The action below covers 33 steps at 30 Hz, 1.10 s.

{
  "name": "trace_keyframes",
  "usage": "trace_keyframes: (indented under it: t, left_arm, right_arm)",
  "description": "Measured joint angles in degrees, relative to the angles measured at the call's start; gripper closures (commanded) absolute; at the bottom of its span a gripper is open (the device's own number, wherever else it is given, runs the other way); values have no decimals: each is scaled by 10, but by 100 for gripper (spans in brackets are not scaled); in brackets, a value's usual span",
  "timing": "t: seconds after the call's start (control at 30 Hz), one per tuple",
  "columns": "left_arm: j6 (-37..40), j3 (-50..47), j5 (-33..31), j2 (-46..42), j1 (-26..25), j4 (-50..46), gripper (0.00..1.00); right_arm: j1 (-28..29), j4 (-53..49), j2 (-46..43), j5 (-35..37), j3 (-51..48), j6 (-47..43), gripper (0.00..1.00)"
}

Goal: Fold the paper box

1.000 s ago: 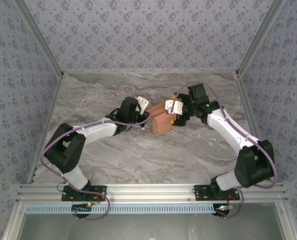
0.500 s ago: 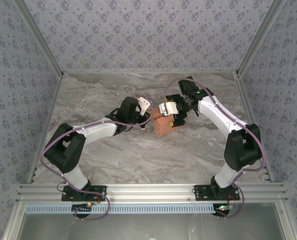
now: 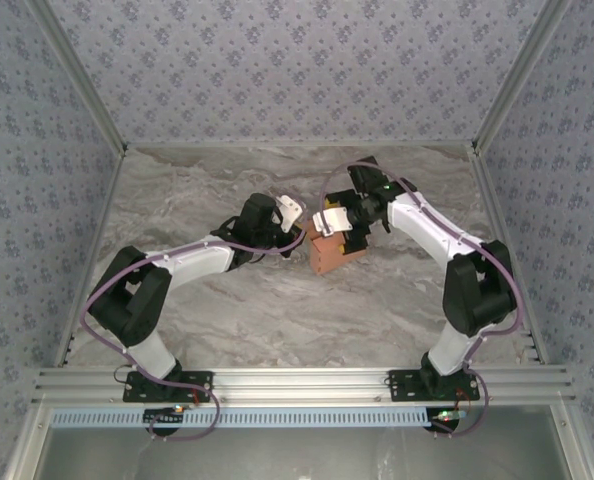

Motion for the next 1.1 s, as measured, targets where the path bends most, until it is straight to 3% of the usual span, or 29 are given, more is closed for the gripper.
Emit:
trace_keyframes:
  t: [0.4, 0.43, 0.53, 0.67, 0.83, 0.87, 0.97, 1.1]
  left_arm:
    - [22, 0, 31, -1, 0, 13, 100]
    - [25, 0, 32, -2, 0, 13, 100]
    - [31, 0, 37, -8, 0, 13, 100]
    - [38, -2, 36, -15, 0, 10, 98]
    - [38, -2, 28, -16, 1, 12, 85]
    - [36, -2, 28, -16, 1, 12, 75]
    - [26, -5, 37, -18, 2, 18, 61]
    - [-7, -29, 59, -43, 13, 33, 55]
  right_arm:
    - [8, -4, 18, 5, 5, -2, 0]
    - [8, -7, 21, 5, 9, -2, 4]
    - [8, -13, 28, 8, 17, 8, 28]
    - [8, -40, 45, 5, 56, 45, 42]
    - [9, -67, 57, 3, 74, 74, 45]
    - [9, -67, 58, 3, 74, 79, 46]
    - [9, -66, 63, 4, 76, 101, 47]
    - [8, -64, 72, 5, 82, 125, 46]
